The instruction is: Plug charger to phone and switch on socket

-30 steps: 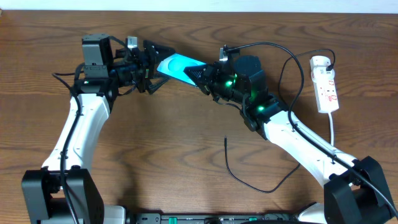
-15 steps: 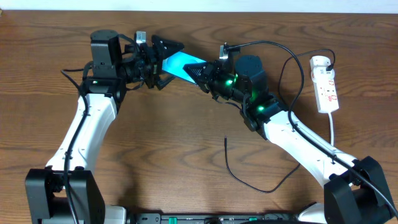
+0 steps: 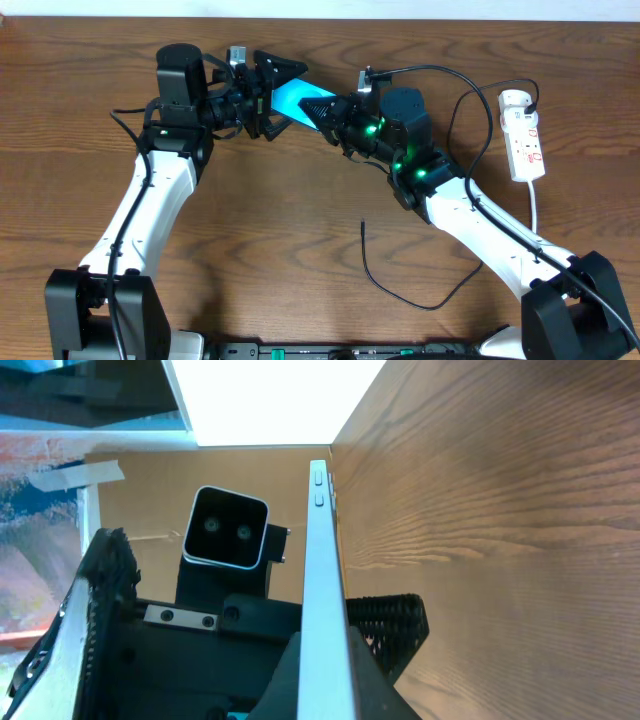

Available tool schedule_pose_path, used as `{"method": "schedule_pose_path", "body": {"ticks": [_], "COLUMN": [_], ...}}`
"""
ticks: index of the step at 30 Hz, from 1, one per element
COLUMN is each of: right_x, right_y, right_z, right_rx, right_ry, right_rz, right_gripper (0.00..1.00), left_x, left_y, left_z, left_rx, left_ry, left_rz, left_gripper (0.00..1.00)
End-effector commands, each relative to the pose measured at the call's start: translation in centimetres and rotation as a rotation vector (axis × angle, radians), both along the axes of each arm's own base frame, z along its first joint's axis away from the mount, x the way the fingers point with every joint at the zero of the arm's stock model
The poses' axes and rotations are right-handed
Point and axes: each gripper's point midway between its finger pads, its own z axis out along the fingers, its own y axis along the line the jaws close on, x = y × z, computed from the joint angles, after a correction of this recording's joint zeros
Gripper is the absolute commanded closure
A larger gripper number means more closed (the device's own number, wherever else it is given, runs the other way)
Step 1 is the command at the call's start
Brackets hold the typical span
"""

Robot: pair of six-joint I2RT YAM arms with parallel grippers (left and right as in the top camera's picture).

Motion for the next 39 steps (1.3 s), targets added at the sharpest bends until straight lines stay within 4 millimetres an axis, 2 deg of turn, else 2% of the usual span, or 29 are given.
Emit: {"method": "schedule_pose_path", "body": {"ticks": [1,6,8,10,11,16,23,30,39], "right_x": [0.4,0.3,0.2,0.1,0.1,-0.1,-0.2,-1.2,-1.7], "right_y": [-0.1,0.2,0.4,0.5,0.6,0.8,0.9,1.6,1.8], "right_z": [1.1,1.1,1.1,1.1,1.1,0.9,0.9,0.9,0.5], "right_rx": [0.030,0.045,0.053,0.059,0.062,0.076,0.076,0.063,0.049], "right_ry": [0.000,0.027,0.040,0.050,0.054,0.089,0.089,0.071,0.079], "right_rz": [-0.022,-0.041,-0.047,-0.052,-0.053,-0.061,-0.053,0.020,0.051], "right_gripper": [0.99,0.99,0.99,0.99,0.99,0.99,0.99,0.99,0.99], "left_x": [-0.3,-0.3,-0.3,-0.2,-0.2,-0.2,-0.1,-0.1,0.0], "left_y": [-0.5,-0.6,-0.6,-0.5,-0.5,-0.5,-0.5,-0.5,-0.4], "left_z": [0.6,0.5,0.6,0.6,0.6,0.6,0.7,0.6,0.6], "left_rx": [-0.008,-0.006,-0.006,-0.005,-0.005,-0.003,-0.003,0.010,0.015], "left_ry": [-0.009,-0.010,-0.013,-0.017,-0.017,-0.020,-0.023,-0.047,-0.053], "left_rz": [-0.016,-0.013,-0.012,-0.010,-0.009,-0.010,-0.009,-0.009,-0.007], "left_gripper": [0.08,0.09,0.15,0.23,0.31,0.58,0.60,0.76,0.81]}}
